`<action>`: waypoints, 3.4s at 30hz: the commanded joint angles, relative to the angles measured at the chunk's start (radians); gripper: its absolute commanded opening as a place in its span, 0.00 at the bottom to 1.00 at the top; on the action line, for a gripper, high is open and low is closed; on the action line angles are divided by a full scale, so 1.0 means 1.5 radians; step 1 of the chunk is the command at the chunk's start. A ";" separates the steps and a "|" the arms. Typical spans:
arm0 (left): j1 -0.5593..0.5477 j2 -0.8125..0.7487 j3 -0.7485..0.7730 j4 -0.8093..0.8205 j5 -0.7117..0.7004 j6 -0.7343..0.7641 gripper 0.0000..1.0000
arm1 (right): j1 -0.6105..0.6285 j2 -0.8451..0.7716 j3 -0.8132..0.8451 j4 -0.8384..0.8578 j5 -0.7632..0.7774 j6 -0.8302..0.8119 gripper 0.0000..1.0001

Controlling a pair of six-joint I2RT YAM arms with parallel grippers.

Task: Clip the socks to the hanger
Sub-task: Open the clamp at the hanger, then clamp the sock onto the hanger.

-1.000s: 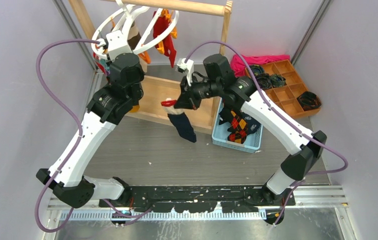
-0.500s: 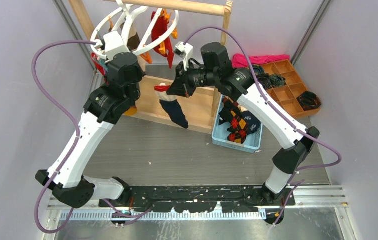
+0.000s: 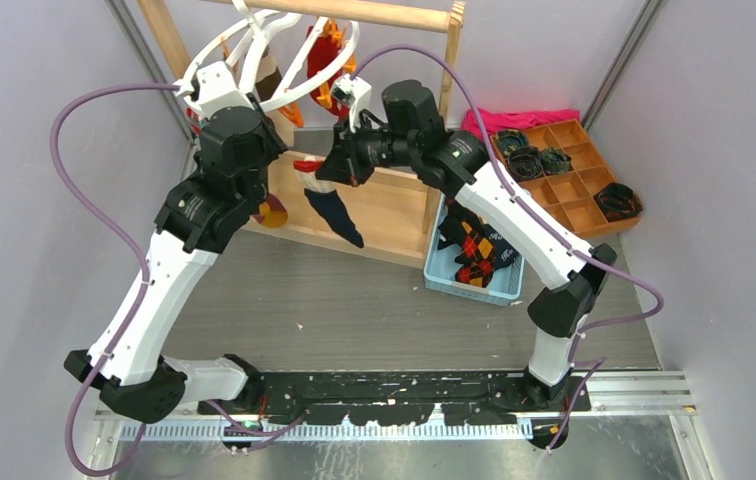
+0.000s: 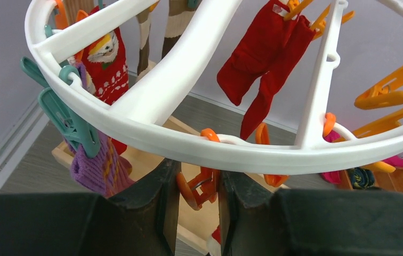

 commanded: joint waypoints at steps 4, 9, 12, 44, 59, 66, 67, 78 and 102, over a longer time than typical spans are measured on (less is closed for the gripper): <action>0.011 -0.030 -0.007 0.009 0.034 -0.006 0.01 | 0.010 0.029 0.073 0.085 0.078 0.054 0.01; 0.020 -0.039 -0.017 0.015 0.051 -0.006 0.01 | 0.017 0.052 0.097 0.104 0.089 0.066 0.01; 0.024 -0.043 -0.022 0.018 0.060 -0.006 0.01 | 0.023 0.059 0.102 0.107 0.103 0.068 0.01; 0.043 -0.049 -0.023 0.005 0.085 -0.026 0.01 | 0.062 0.094 0.157 0.095 0.118 0.005 0.01; 0.048 -0.056 -0.027 0.001 0.091 -0.034 0.01 | 0.074 0.092 0.165 0.068 0.132 -0.042 0.01; 0.048 -0.054 -0.031 0.000 0.098 -0.039 0.01 | 0.080 0.095 0.185 0.071 0.134 -0.051 0.01; 0.048 -0.054 -0.031 0.001 0.099 -0.039 0.01 | 0.080 0.096 0.188 0.072 0.134 -0.050 0.01; 0.050 -0.054 -0.036 0.001 0.112 -0.044 0.01 | 0.080 0.105 0.211 0.080 0.141 -0.053 0.01; 0.052 -0.085 -0.038 -0.033 0.129 -0.059 0.60 | 0.080 0.100 0.202 0.073 0.144 -0.061 0.16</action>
